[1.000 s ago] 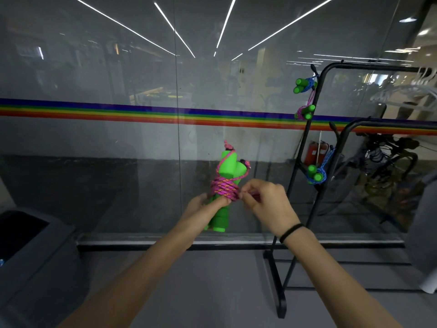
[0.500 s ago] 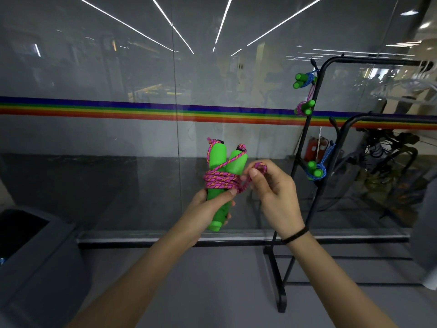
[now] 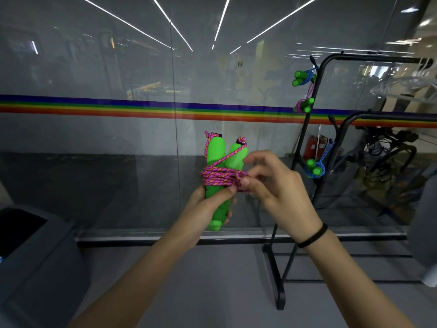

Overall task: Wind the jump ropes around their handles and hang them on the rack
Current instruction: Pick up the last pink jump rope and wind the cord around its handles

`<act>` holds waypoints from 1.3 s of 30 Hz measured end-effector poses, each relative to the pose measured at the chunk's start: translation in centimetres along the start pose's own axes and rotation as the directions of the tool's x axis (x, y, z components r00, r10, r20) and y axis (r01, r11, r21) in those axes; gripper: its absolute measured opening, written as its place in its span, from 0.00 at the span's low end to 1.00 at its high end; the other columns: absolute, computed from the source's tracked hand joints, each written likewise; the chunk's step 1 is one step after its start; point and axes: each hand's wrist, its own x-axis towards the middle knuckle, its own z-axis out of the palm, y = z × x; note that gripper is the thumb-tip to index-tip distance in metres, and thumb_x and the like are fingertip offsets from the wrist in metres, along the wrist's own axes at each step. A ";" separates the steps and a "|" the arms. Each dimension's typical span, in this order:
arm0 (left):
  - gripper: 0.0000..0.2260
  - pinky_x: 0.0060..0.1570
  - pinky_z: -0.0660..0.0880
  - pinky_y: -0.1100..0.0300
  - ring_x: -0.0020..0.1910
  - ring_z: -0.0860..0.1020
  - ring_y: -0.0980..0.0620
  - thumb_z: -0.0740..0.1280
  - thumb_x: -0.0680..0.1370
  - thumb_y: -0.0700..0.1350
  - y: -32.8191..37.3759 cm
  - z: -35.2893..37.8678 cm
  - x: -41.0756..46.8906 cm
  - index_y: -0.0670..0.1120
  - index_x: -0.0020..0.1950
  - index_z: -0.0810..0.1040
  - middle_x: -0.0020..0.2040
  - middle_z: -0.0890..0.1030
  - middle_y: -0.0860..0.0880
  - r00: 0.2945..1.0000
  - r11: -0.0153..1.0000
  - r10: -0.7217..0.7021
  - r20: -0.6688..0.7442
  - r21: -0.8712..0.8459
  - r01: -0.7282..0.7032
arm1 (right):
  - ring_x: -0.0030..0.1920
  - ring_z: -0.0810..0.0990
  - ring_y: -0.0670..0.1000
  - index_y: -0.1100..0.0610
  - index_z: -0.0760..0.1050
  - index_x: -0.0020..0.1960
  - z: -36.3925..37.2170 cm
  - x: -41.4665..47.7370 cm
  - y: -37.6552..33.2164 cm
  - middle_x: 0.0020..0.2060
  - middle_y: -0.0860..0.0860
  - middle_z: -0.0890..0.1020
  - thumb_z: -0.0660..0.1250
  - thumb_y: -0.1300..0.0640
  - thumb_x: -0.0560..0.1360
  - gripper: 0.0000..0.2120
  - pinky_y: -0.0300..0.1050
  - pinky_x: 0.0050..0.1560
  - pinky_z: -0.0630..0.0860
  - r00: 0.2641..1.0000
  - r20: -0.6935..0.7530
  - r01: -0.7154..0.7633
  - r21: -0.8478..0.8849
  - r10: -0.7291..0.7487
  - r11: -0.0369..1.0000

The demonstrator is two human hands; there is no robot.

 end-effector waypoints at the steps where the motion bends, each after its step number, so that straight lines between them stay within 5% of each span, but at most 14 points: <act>1: 0.11 0.29 0.73 0.61 0.29 0.76 0.51 0.68 0.74 0.45 0.0 0.0 0.0 0.40 0.54 0.77 0.38 0.80 0.46 1.000 1.000 0.001 0.004 0.001 -0.001 | 0.38 0.81 0.40 0.58 0.76 0.50 -0.1 0.0 -0.1 0.36 0.48 0.83 0.69 0.60 0.72 0.08 0.30 0.40 0.76 1.000 -0.013 -0.014 0.004 0.014 1.000; 6: 0.07 0.29 0.73 0.60 0.29 0.75 0.51 0.68 0.74 0.44 -0.1 0.2 0.0 0.43 0.50 0.77 0.37 0.80 0.47 1.000 1.000 0.007 0.026 0.003 -0.007 | 0.36 0.82 0.45 0.55 0.82 0.42 0.0 0.2 -0.2 0.35 0.49 0.85 0.72 0.60 0.68 0.03 0.39 0.40 0.79 0.998 -0.046 -0.037 -0.069 0.033 0.997; 12: 0.17 0.28 0.71 0.63 0.28 0.75 0.53 0.70 0.66 0.51 -0.8 0.3 0.4 0.42 0.49 0.76 0.36 0.79 0.47 0.999 0.980 0.045 -0.017 0.193 -0.041 | 0.35 0.80 0.44 0.54 0.77 0.44 0.5 0.1 -0.6 0.31 0.45 0.82 0.68 0.55 0.73 0.03 0.46 0.41 0.77 0.999 0.018 -0.046 -0.141 0.049 0.989; 19: 0.18 0.45 0.76 0.53 0.48 0.80 0.43 0.68 0.72 0.51 -1.2 0.4 1.0 0.46 0.60 0.71 0.48 0.82 0.44 0.942 0.729 0.300 -0.151 0.673 -0.124 | 0.32 0.76 0.43 0.54 0.76 0.41 1.1 -0.2 -1.3 0.27 0.41 0.76 0.67 0.59 0.73 0.02 0.37 0.38 0.72 0.994 0.079 -0.072 -0.071 0.077 0.995; 27: 0.20 0.45 0.76 0.46 0.49 0.79 0.38 0.67 0.73 0.52 -0.6 0.9 0.8 0.48 0.58 0.61 0.49 0.81 0.44 0.923 0.644 0.356 -0.148 0.755 -0.128 | 0.31 0.76 0.45 0.55 0.76 0.41 1.0 -0.6 -1.8 0.27 0.43 0.77 0.67 0.60 0.73 0.02 0.43 0.38 0.74 0.993 0.063 -0.100 -0.046 0.103 0.994; 33: 0.24 0.40 0.73 0.52 0.50 0.78 0.39 0.66 0.71 0.55 0.0 1.1 0.7 0.45 0.59 0.62 0.52 0.76 0.44 0.916 0.567 0.384 -0.120 0.813 -0.131 | 0.39 0.80 0.41 0.56 0.79 0.43 1.6 0.0 -2.2 0.34 0.45 0.82 0.71 0.60 0.70 0.03 0.29 0.40 0.75 0.997 -0.005 -0.083 -0.021 0.083 0.996; 39: 0.26 0.54 0.74 0.50 0.58 0.73 0.45 0.64 0.72 0.54 0.5 1.8 0.3 0.45 0.66 0.62 0.57 0.68 0.47 0.943 0.624 0.331 -0.026 0.756 -0.198 | 0.40 0.77 0.43 0.56 0.80 0.40 2.2 0.4 -1.9 0.37 0.47 0.82 0.73 0.60 0.67 0.03 0.27 0.42 0.70 0.983 -0.173 0.032 -0.176 -0.063 0.984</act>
